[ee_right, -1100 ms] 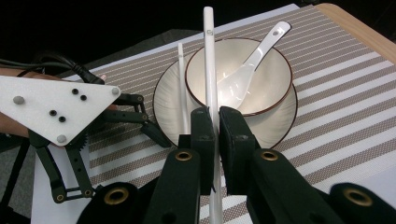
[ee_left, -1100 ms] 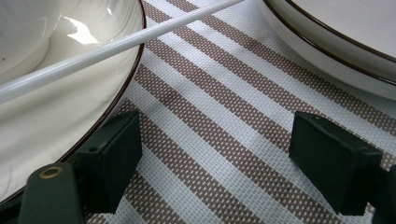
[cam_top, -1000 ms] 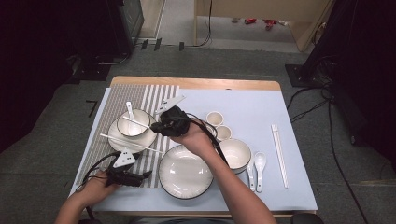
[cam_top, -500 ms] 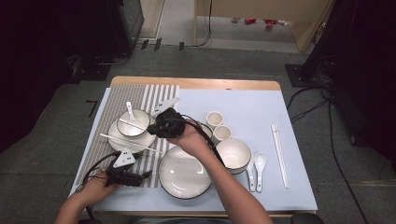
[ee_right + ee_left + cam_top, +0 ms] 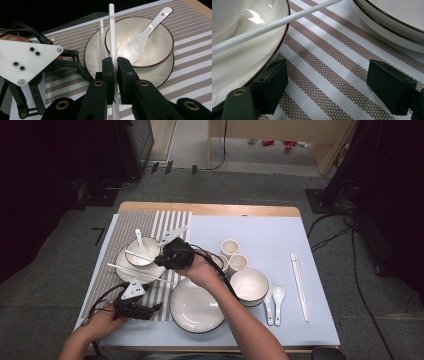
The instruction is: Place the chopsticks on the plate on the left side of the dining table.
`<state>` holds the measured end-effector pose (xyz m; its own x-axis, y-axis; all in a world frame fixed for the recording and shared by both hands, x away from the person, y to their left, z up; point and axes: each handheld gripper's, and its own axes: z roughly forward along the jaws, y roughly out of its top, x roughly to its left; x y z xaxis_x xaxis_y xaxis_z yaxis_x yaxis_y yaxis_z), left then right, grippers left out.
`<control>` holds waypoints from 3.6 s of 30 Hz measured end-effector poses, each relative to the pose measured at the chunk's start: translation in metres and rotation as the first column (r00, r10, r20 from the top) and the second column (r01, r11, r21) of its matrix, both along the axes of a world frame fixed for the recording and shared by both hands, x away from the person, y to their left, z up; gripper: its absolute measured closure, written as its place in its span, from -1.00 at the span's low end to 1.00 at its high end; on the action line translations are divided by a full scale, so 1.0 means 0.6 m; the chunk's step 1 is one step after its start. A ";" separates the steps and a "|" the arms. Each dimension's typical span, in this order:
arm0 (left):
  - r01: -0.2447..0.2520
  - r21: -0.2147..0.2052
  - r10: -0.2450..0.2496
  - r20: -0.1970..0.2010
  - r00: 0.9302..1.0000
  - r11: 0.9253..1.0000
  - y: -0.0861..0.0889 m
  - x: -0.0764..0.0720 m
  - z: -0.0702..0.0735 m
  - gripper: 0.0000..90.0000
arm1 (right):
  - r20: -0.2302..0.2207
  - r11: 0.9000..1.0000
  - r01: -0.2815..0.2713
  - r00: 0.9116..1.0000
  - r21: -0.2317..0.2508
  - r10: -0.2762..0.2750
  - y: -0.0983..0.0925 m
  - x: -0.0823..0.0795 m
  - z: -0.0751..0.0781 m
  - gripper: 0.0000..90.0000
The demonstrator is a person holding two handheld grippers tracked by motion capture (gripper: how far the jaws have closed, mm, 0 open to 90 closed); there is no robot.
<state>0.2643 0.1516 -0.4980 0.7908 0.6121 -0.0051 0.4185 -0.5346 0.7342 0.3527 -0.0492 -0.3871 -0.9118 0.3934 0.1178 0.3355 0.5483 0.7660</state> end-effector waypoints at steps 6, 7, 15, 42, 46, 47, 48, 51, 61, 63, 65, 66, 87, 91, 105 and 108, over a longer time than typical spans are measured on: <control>0.002 0.005 -0.002 0.000 1.000 1.000 0.000 0.000 0.000 -0.61 | 0.000 1.000 -0.005 1.000 -0.001 0.005 0.005 0.002 -0.006 0.89; 0.002 0.005 -0.002 0.000 1.000 1.000 0.000 0.000 0.000 -0.61 | 0.000 1.000 -0.005 1.000 -0.001 0.005 0.005 0.002 -0.006 0.89; -0.001 0.001 0.001 0.000 1.000 1.000 0.000 0.000 0.000 -0.61 | -0.005 1.000 -0.010 1.000 -0.004 0.010 0.016 0.004 -0.014 0.89; 0.001 0.002 -0.001 0.002 1.000 1.000 0.000 0.000 0.000 -0.61 | -0.007 0.999 -0.043 0.999 0.010 0.043 0.052 0.001 -0.035 0.89; 0.001 0.003 -0.001 0.002 1.000 1.000 0.000 0.000 0.000 -0.61 | -0.004 0.998 -0.059 0.998 0.008 0.059 0.059 0.001 -0.039 0.89; 0.003 0.006 -0.003 0.002 1.000 1.000 0.000 0.000 0.000 -0.61 | -0.008 0.998 -0.057 0.998 0.009 0.057 0.060 0.001 -0.040 0.89; 0.002 0.003 -0.002 0.002 1.000 1.000 0.000 0.000 0.000 -0.61 | -0.009 0.998 -0.060 0.998 0.009 0.060 0.062 0.001 -0.041 0.89; 0.003 0.007 -0.003 0.002 1.000 1.000 0.000 0.000 0.000 -0.61 | -0.013 0.998 -0.063 0.998 0.007 0.063 0.066 0.001 -0.043 0.89; 0.002 0.003 -0.002 0.003 1.000 1.000 0.000 0.000 0.000 -0.61 | -0.021 0.997 -0.075 0.997 0.003 0.075 0.080 -0.001 -0.055 0.89; 0.001 0.003 -0.001 0.003 1.000 1.000 0.000 0.000 0.000 -0.61 | -0.024 0.997 -0.075 0.997 0.004 0.075 0.081 -0.001 -0.056 0.89; 0.001 0.003 -0.001 0.003 1.000 1.000 0.000 0.000 0.000 -0.61 | -0.023 0.997 -0.081 0.996 0.007 0.081 0.083 0.000 -0.059 0.89; 0.001 0.003 -0.001 0.003 1.000 1.000 0.000 0.000 0.000 -0.61 | -0.023 0.997 -0.081 0.996 0.007 0.081 0.083 0.000 -0.059 0.89; 0.002 0.004 -0.002 0.001 1.000 1.000 0.000 0.000 0.000 -0.61 | -0.040 0.996 -0.086 0.995 -0.008 0.086 0.096 0.002 -0.074 0.89; 0.001 0.004 -0.001 0.001 1.000 1.000 0.000 0.000 0.000 -0.61 | -0.041 0.996 -0.089 0.995 -0.008 0.088 0.098 0.003 -0.077 0.89; 0.001 0.003 -0.001 0.002 1.000 1.000 0.000 0.000 0.000 -0.61 | -0.042 0.996 -0.083 0.996 -0.025 0.082 0.105 0.006 -0.089 0.89; 0.001 0.003 -0.001 0.002 1.000 1.000 0.000 0.000 0.000 -0.61 | -0.041 0.996 -0.082 0.996 -0.028 0.081 0.106 0.009 -0.093 0.89</control>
<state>0.2641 0.1516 -0.4980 0.7912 0.6116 -0.0020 0.4168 -0.5368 0.7336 0.3580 0.0143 -0.4426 -0.9358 0.3219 0.1434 0.3183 0.5977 0.7358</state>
